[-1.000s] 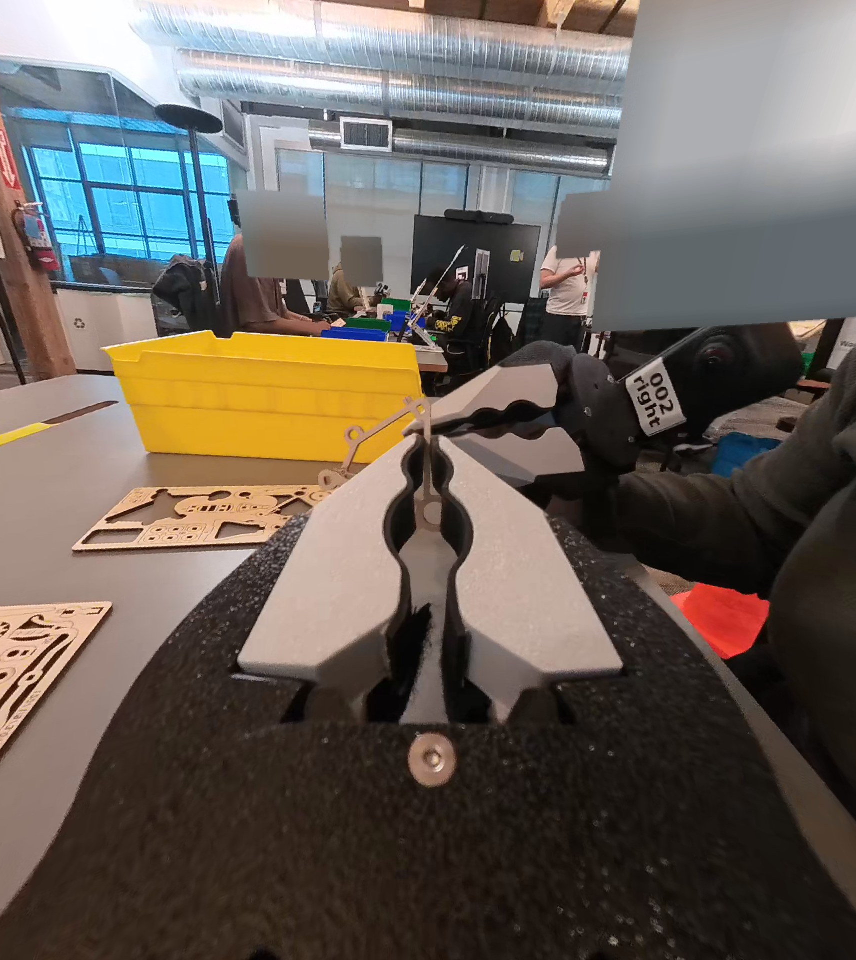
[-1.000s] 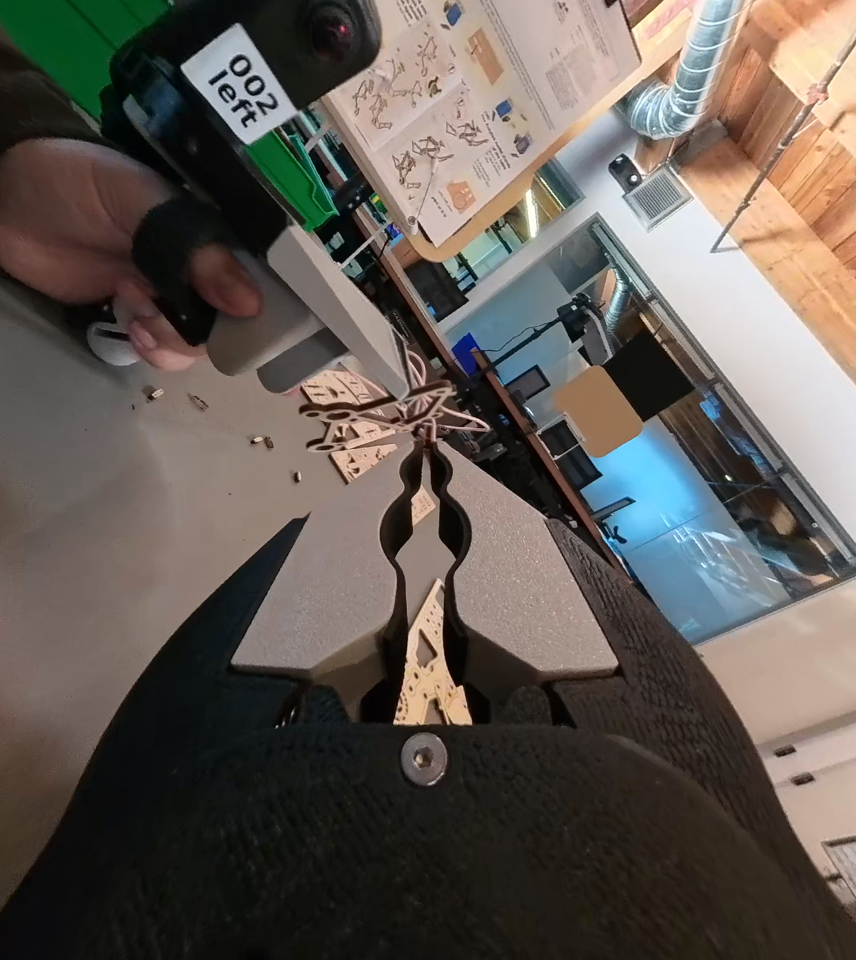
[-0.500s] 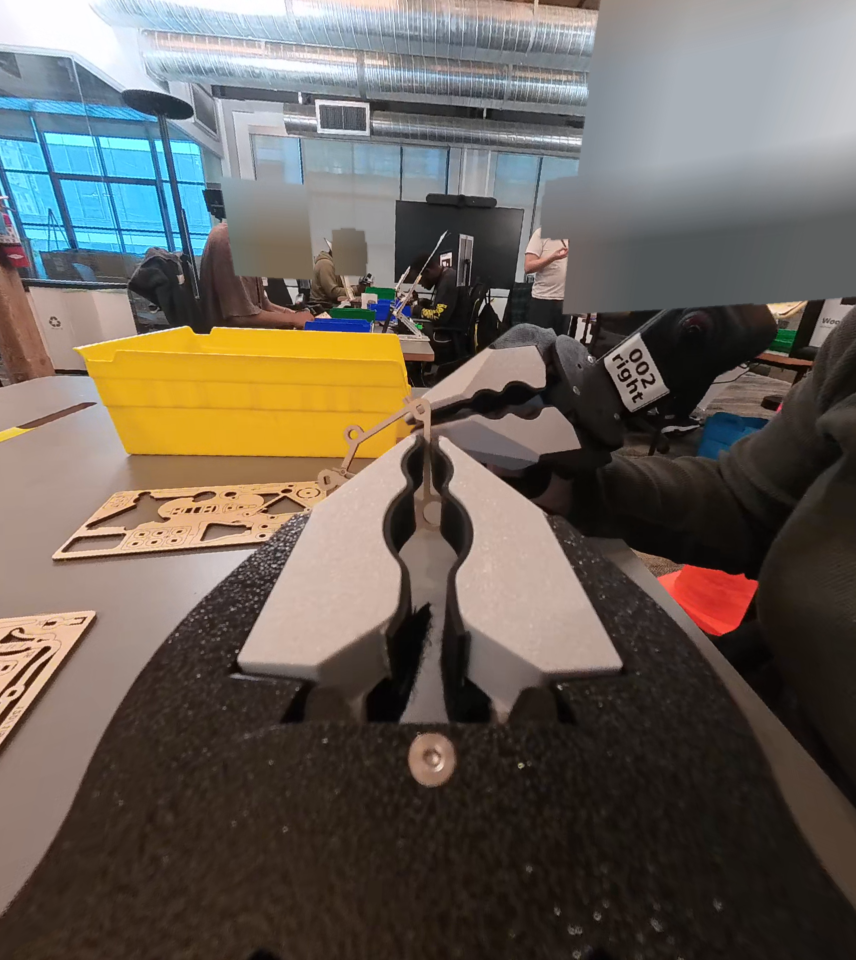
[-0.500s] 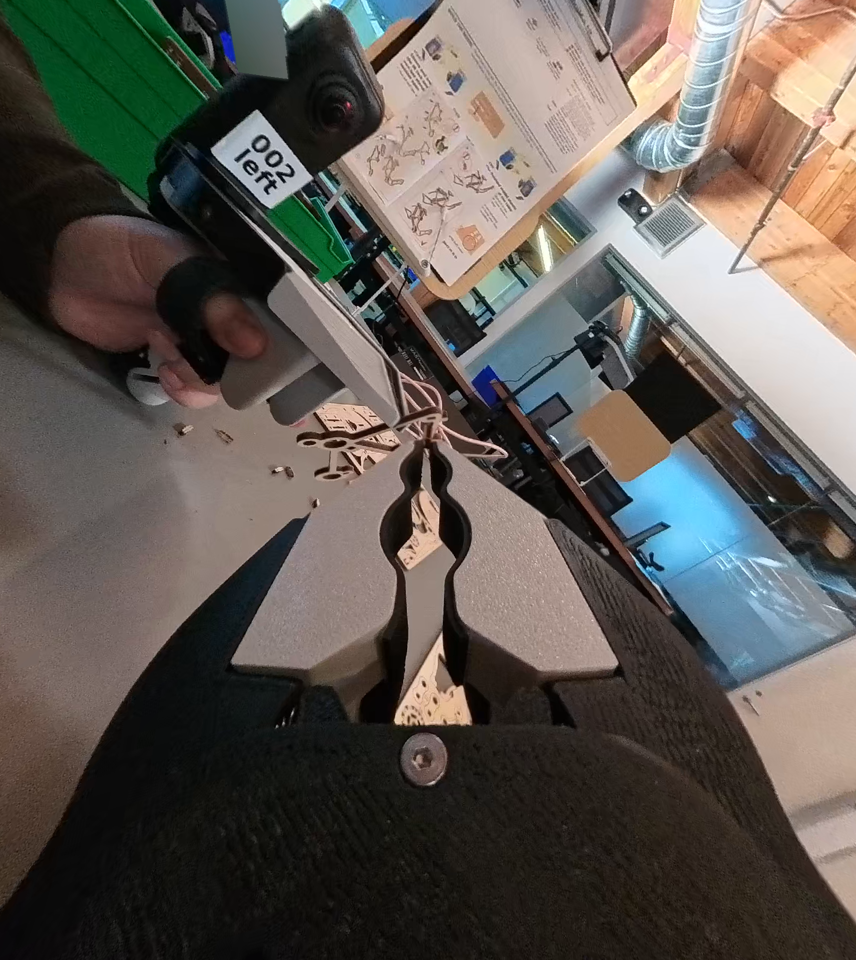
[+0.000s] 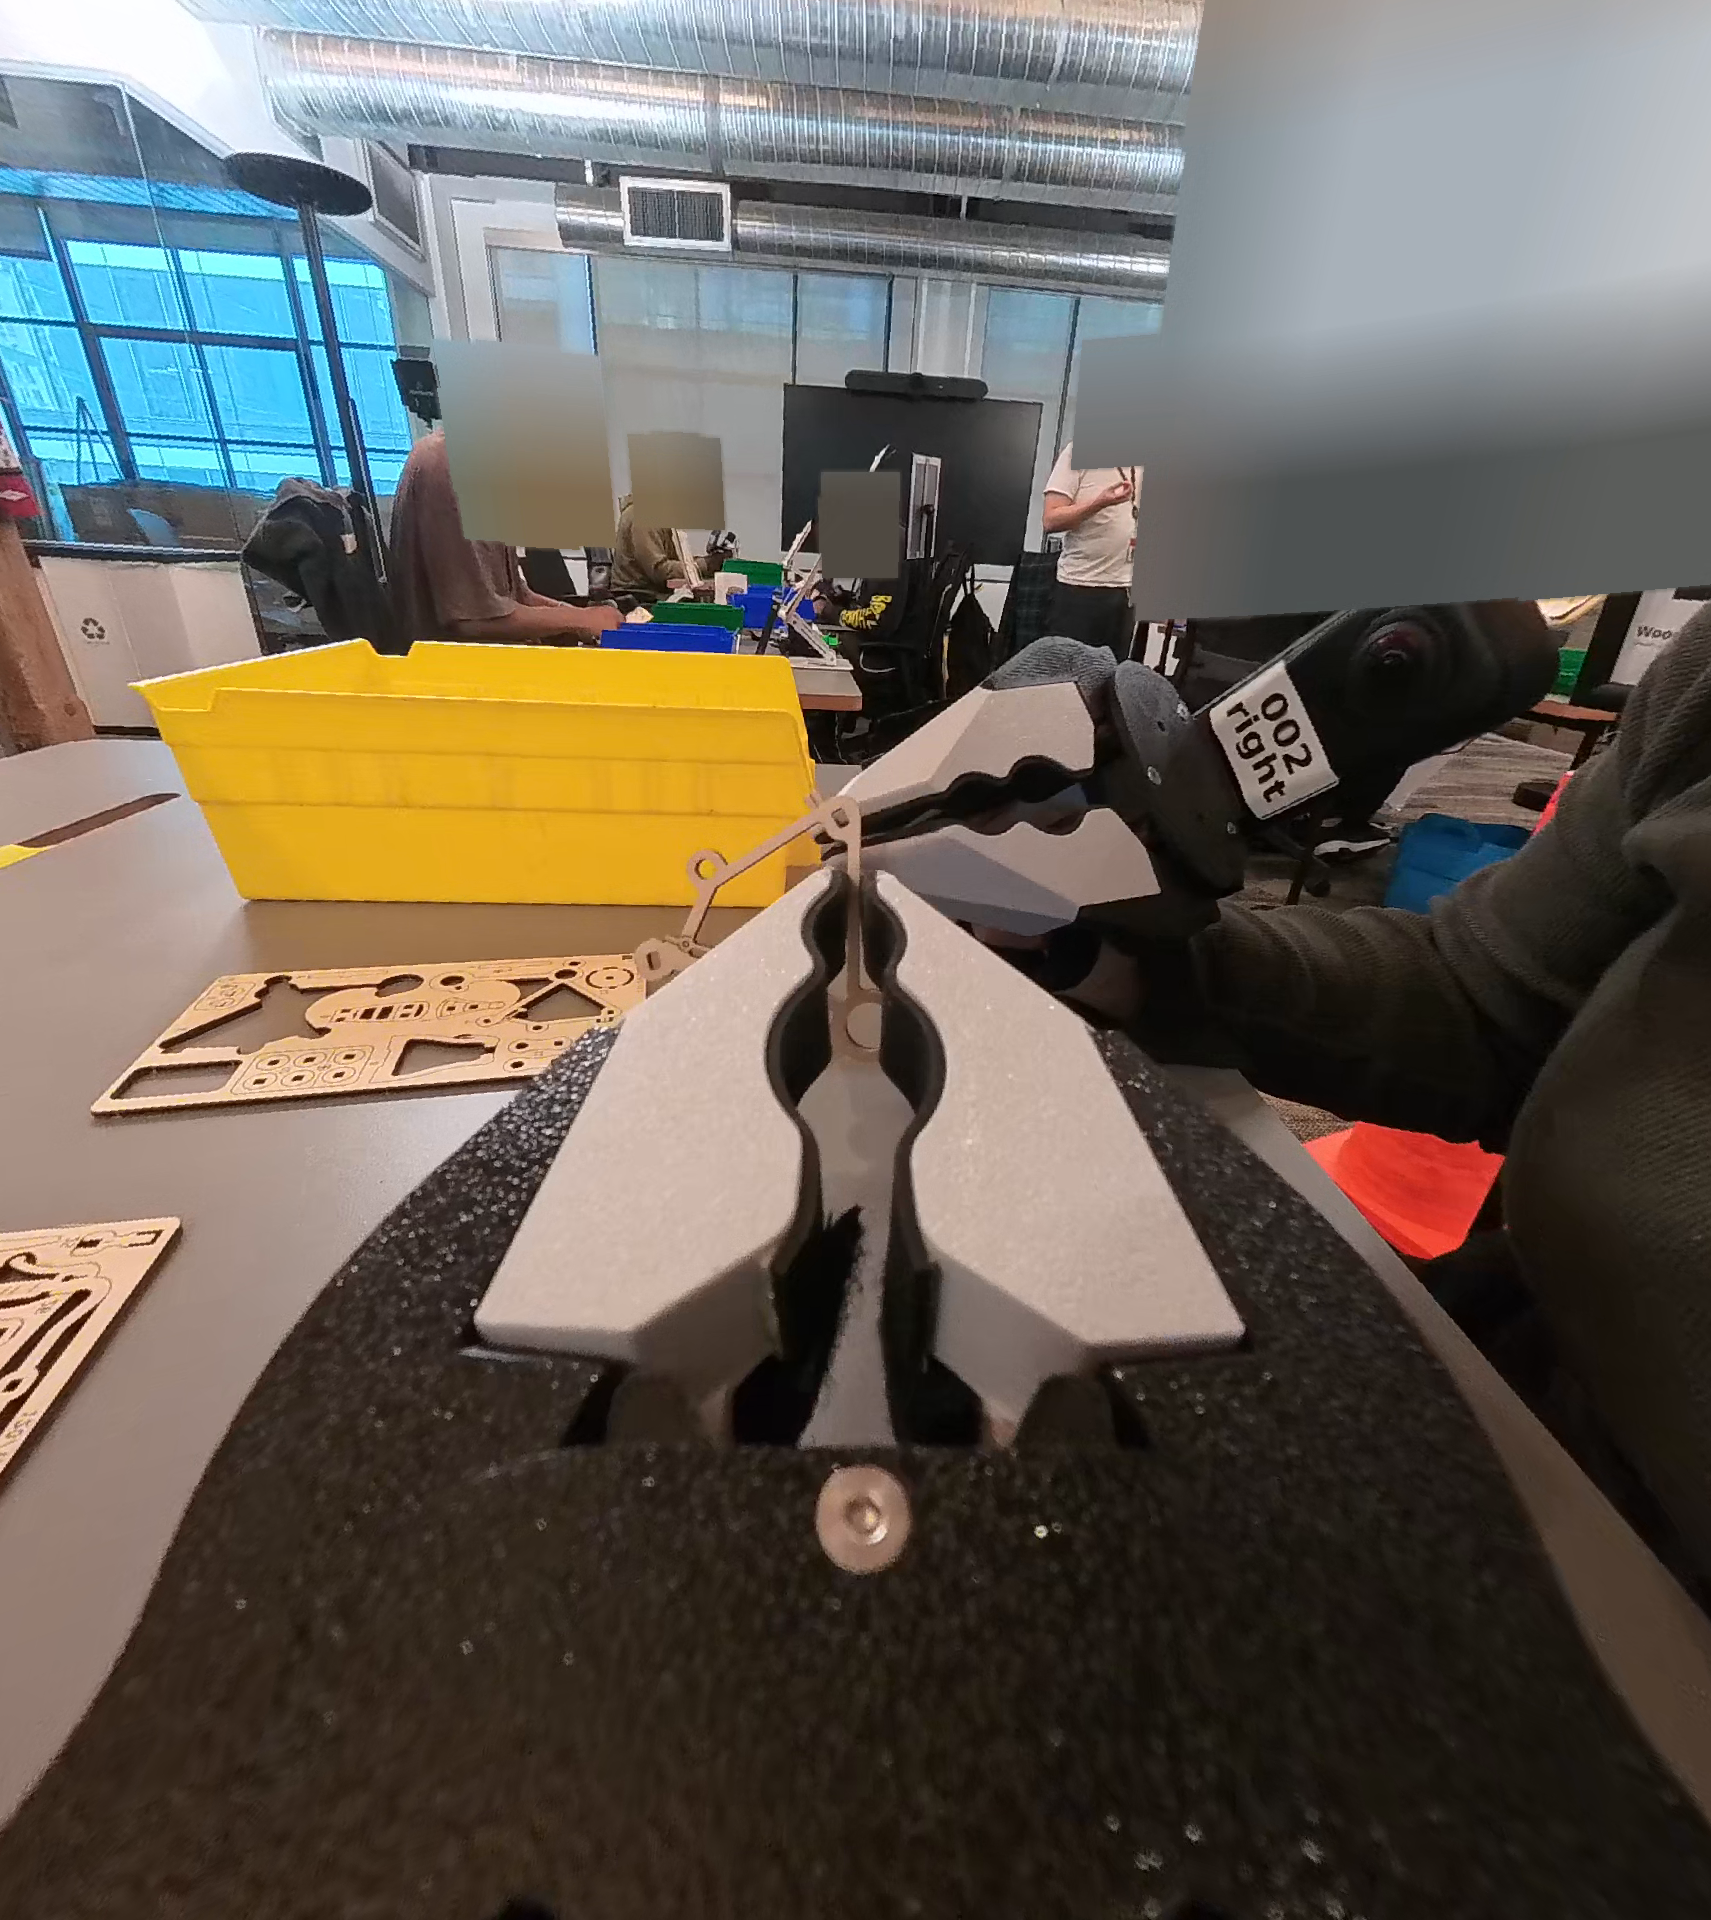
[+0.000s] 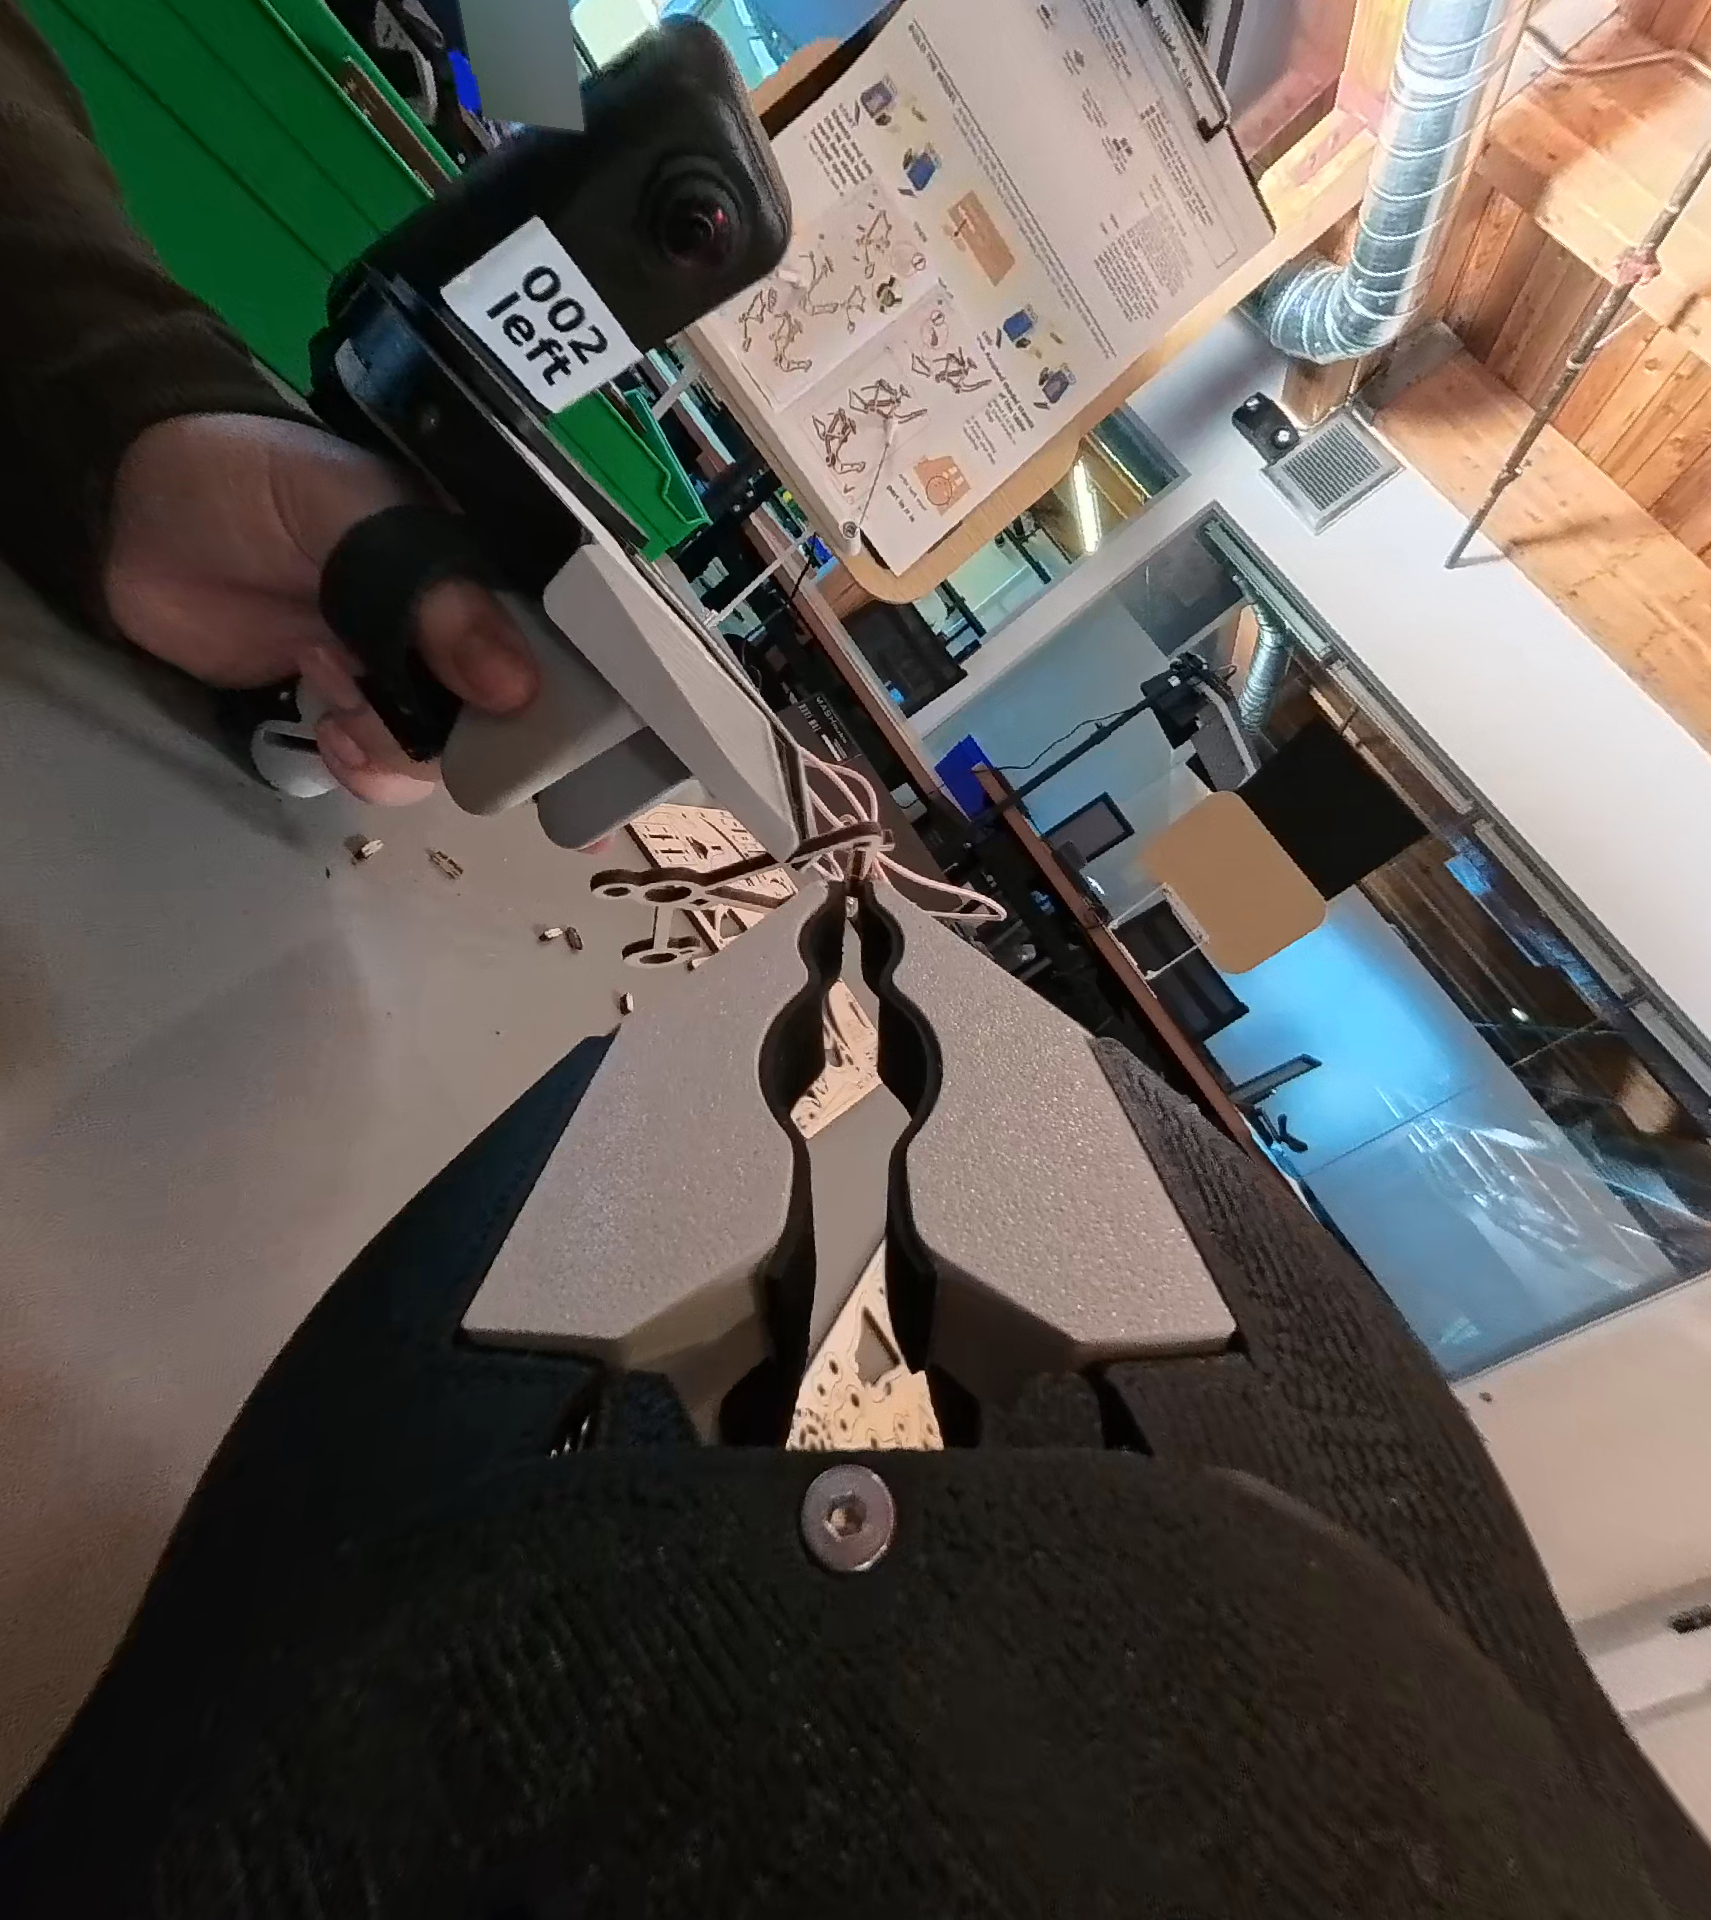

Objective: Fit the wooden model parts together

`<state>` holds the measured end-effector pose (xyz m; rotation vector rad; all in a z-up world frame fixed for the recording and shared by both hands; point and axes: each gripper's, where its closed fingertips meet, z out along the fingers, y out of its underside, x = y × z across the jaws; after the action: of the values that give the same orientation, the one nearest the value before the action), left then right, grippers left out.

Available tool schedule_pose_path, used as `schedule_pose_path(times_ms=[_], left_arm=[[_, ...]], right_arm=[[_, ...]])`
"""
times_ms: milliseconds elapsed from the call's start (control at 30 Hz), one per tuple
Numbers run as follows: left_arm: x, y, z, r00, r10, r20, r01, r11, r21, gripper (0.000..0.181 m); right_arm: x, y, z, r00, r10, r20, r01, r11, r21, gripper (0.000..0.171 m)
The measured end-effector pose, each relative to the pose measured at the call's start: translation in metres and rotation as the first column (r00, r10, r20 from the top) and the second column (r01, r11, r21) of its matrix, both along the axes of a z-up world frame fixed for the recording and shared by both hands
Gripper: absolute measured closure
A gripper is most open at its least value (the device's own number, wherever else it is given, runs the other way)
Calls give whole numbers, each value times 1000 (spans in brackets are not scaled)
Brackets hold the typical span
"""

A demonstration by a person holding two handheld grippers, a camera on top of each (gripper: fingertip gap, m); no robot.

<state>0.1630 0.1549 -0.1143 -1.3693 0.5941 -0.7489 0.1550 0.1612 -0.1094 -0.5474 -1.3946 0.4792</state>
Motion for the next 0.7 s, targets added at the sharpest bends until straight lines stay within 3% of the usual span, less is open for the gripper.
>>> schedule_pose_path(times_ms=[433,700], left_arm=[[0,-1,1,1000,-5,5,5,1000,8,181],[-11,-9,19,994,-21,112,12,996,83,181]], right_arm=[[0,-1,0,1000,5,-1,-5,1000,-3,170],[-6,-2,5,1000,-17,4,17,1000,-22,171]])
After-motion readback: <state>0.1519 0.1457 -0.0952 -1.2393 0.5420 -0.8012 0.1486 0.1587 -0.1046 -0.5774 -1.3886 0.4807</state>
